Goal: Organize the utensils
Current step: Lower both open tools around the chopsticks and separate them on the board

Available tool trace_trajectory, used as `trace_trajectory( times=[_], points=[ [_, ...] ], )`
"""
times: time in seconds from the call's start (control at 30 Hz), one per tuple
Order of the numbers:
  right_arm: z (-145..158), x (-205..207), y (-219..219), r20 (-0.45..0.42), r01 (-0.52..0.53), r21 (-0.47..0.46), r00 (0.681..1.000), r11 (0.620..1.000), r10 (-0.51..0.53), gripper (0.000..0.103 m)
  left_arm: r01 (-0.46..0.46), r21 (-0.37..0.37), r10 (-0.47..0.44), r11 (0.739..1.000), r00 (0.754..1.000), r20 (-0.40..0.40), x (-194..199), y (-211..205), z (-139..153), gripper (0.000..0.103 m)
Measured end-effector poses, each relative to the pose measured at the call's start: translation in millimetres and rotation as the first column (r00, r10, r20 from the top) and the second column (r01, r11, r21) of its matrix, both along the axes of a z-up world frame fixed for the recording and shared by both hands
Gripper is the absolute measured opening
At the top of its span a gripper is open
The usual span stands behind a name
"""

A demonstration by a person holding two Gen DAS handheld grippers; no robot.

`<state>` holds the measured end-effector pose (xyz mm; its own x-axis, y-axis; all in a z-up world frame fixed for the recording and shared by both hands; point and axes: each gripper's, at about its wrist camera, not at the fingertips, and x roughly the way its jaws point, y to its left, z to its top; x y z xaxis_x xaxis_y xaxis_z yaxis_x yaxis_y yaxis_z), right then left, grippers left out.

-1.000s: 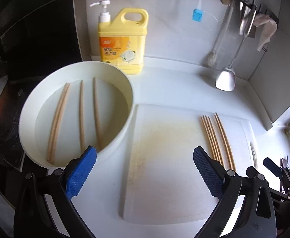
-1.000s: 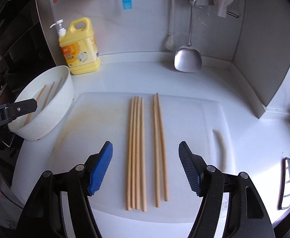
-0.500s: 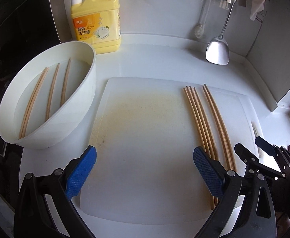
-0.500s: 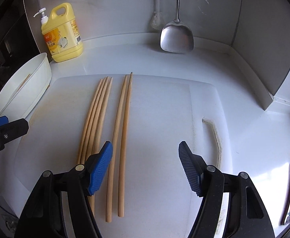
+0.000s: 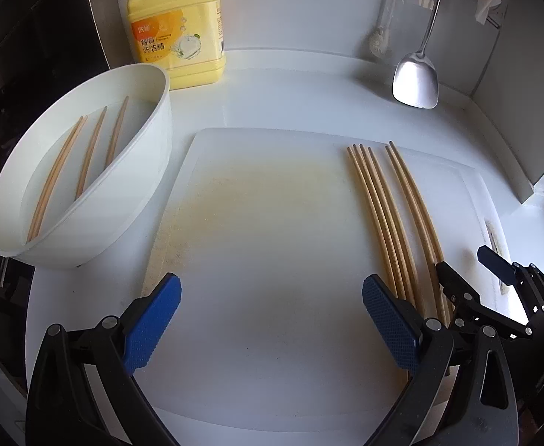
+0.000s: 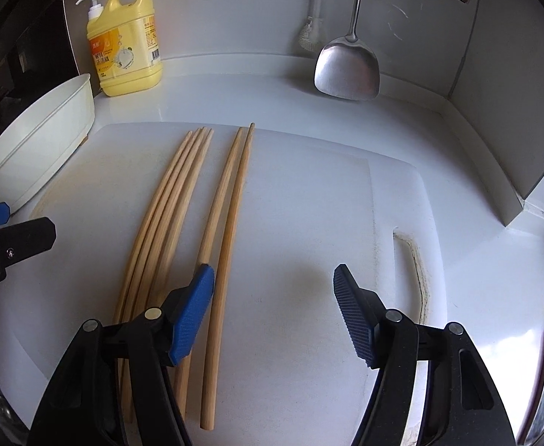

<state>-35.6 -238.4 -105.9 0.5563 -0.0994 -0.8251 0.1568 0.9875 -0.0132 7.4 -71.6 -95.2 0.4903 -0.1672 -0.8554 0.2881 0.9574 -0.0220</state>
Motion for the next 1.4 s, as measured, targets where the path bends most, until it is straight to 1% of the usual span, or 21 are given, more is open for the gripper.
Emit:
trace_trajectory(
  times=[0.03,0.1,0.13,0.17,0.23,0.5,0.67,0.8,1.07,1.27,1.4],
  points=[
    [0,0,1,0.004,-0.008,0.0,1.0,1.0,0.008,0.056,0.002,-0.005,-0.002,1.0,1.0,0.0,0,-1,-1,0.096],
    [1,1,0,0.014,-0.022,0.008,1.0,1.0,0.021,0.046,0.006,-0.012,-0.006,1.0,1.0,0.0,1,-5,-2,0.096],
    [1,2,0,0.017,-0.029,0.013,0.999,1.0,0.029,0.044,0.009,-0.016,-0.009,1.0,1.0,-0.002,1,-7,-3,0.096],
    [1,2,-1,0.021,-0.033,0.015,0.999,0.999,0.033,0.04,0.012,-0.018,-0.012,1.0,1.0,-0.003,1,-9,-5,0.096],
    [2,2,-4,0.025,-0.038,0.023,0.999,0.999,0.037,0.037,0.014,-0.022,-0.014,1.0,1.0,-0.005,2,-13,-7,0.096],
    [2,2,-15,0.032,-0.033,0.034,0.999,0.999,0.032,0.037,0.02,-0.034,-0.02,0.999,1.0,-0.018,4,-26,-17,0.096],
    [2,1,-19,0.033,-0.028,0.038,0.999,0.999,0.027,0.037,0.03,-0.016,-0.03,0.999,0.999,-0.019,4,-33,-22,0.096],
    [2,-2,-22,0.036,-0.015,0.043,0.999,0.999,0.014,0.037,0.036,-0.023,-0.036,0.999,0.999,-0.02,4,-35,-24,0.096],
    [0,-5,-25,0.036,0.0,0.048,0.999,0.999,-0.001,0.037,0.039,0.01,-0.038,0.999,0.999,-0.024,9,-41,-33,0.096],
    [-1,-6,-26,0.036,0.002,0.051,0.999,0.999,-0.003,0.037,0.031,-0.024,-0.032,0.999,0.999,-0.039,10,-39,-35,0.097],
    [-1,-6,-26,0.036,0.001,0.051,0.999,0.999,-0.003,0.037,0.021,-0.031,-0.022,0.999,0.999,-0.043,10,-40,-37,0.098]
  ],
)
